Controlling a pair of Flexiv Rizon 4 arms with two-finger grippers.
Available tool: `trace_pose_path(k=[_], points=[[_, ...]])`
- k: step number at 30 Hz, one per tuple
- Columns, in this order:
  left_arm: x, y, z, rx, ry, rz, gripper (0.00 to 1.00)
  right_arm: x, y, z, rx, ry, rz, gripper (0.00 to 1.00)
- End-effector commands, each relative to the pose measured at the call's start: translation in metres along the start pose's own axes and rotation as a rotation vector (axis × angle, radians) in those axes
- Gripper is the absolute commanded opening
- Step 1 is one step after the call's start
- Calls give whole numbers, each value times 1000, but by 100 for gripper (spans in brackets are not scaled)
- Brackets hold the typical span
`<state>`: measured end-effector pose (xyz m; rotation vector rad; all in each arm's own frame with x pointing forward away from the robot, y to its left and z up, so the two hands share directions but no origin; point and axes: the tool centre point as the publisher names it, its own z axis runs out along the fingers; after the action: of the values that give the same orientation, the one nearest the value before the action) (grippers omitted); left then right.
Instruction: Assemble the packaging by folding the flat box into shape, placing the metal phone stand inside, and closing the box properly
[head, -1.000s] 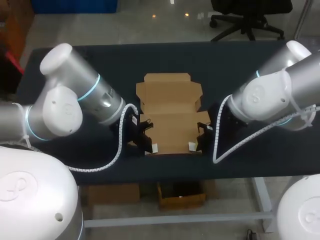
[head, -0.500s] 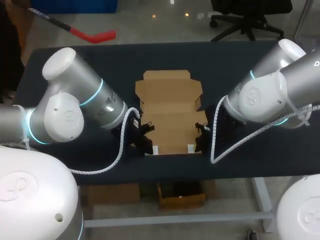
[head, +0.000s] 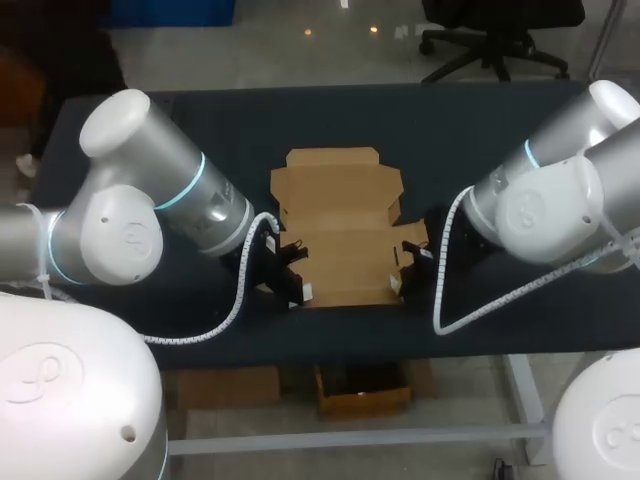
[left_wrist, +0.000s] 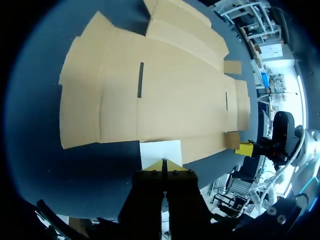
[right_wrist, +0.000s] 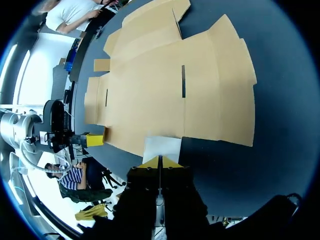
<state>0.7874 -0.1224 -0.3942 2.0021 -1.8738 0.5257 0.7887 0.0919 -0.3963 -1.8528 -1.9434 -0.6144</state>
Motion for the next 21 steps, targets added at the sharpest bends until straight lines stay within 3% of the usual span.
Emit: trace_pose_path(k=[1, 21], points=[[0, 3, -20, 17, -2, 4, 0, -3, -13, -26, -53, 5, 1, 0], [3, -9, -69, 20, -25, 18, 0, -27, -9, -78, -158, 44, 51, 0]])
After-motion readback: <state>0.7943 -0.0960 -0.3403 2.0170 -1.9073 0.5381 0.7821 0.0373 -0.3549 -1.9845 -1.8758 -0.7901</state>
